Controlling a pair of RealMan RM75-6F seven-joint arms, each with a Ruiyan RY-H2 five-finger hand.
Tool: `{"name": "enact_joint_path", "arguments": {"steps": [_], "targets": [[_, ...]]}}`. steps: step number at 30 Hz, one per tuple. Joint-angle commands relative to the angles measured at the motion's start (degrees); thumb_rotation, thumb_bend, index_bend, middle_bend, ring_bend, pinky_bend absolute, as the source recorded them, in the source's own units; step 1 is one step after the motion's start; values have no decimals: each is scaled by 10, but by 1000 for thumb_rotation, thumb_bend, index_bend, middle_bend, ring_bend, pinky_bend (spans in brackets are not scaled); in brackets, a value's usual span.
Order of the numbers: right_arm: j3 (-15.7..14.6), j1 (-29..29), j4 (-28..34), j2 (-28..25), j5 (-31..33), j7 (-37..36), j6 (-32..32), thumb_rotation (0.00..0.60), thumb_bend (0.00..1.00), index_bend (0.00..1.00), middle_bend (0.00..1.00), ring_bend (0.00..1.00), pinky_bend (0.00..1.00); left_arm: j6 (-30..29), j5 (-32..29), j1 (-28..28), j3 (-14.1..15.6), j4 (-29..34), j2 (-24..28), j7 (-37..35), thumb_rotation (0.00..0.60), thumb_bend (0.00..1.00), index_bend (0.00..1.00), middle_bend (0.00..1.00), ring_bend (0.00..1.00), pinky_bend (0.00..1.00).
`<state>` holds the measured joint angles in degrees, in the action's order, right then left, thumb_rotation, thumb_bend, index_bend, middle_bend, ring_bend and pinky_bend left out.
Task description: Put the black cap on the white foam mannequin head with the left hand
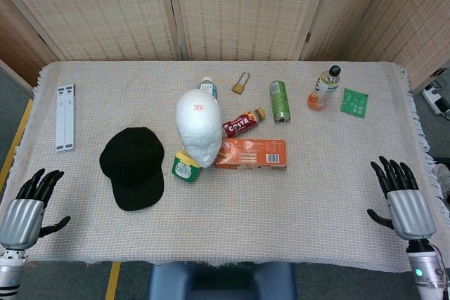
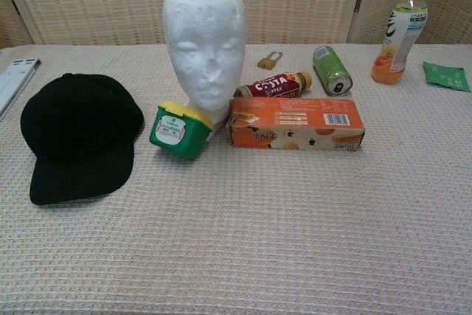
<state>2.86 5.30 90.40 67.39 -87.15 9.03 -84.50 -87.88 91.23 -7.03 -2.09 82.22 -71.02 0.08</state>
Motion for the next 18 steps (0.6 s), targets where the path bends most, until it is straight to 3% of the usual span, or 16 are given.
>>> {"name": "enact_joint_path", "arguments": {"steps": [1,9,11,14,18], "targets": [[1,-3,-2,3,-1,6,-7,600,80,0,0,0,0,14,-3,-6,4,-7,-7,5,600,121,136,165,65,211],[3,-7,-10,14,4,27,-12,600,80,0,0,0,0,2,34,-10,22,-39,-46,-19,600,121,145,200,82,227],[6,-7,-13,18,11,30,-11,600,81,0,0,0,0,-24,51,-7,22,-71,-80,-43,600,121,190,310,160,313],[9,-5,-19,24,18,31,-6,600,80,0,0,0,0,-76,78,-3,21,-168,-154,-90,600,122,332,600,426,586],[12,-1,-25,33,24,39,0,600,80,0,0,0,0,-94,106,-12,35,-324,-239,-121,600,128,456,851,720,844]]}}
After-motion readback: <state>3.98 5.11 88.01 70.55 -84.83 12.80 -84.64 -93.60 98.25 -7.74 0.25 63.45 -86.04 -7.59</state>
